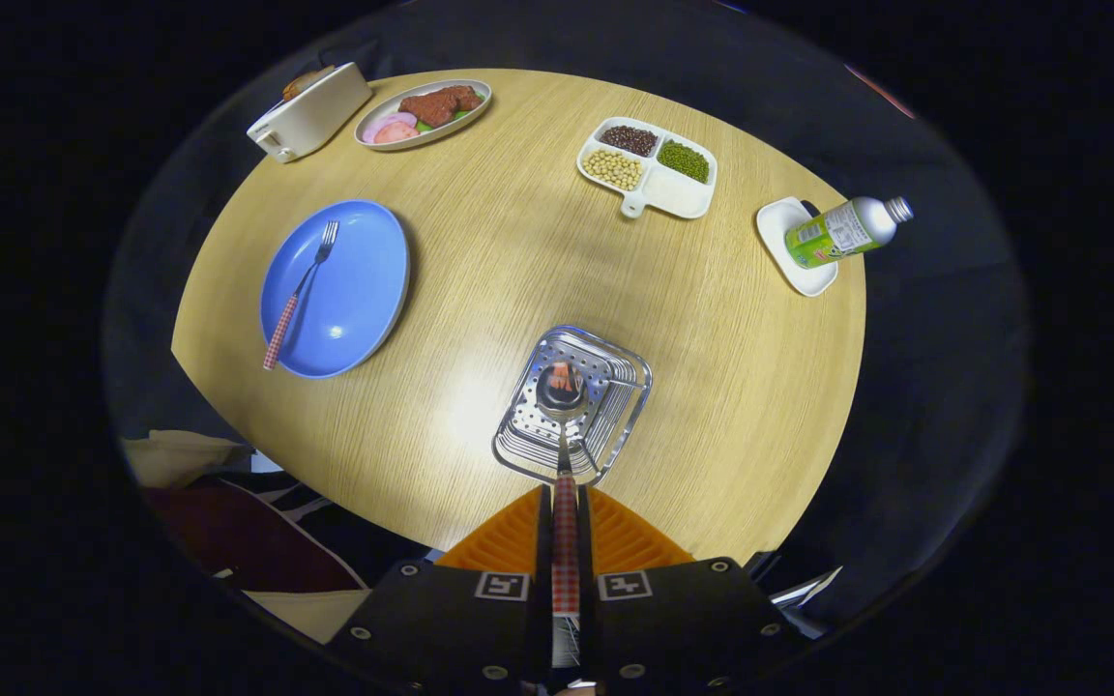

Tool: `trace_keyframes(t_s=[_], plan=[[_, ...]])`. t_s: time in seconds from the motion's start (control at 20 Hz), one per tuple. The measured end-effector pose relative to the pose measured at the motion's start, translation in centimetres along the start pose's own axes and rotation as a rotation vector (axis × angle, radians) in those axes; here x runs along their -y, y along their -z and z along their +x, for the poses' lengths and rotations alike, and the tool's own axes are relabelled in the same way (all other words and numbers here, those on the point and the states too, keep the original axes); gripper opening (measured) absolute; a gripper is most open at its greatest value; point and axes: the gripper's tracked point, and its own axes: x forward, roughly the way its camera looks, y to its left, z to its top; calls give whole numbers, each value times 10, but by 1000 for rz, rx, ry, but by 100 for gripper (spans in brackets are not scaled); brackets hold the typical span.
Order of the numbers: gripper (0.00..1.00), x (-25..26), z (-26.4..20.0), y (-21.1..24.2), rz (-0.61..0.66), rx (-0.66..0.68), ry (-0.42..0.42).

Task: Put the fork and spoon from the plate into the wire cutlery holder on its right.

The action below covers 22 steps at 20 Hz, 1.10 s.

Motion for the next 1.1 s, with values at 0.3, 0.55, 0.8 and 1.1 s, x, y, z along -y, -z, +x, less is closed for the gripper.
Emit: trace_keyframes(t_s=[0.3, 0.55, 0.8, 1.1], plan=[[33, -1, -10, -9, 49, 65, -2], [60, -2, -27, -17, 126, 158, -3], [77, -16, -51, -35, 217, 335, 4], [96, -58, -65, -62, 301, 548, 3]])
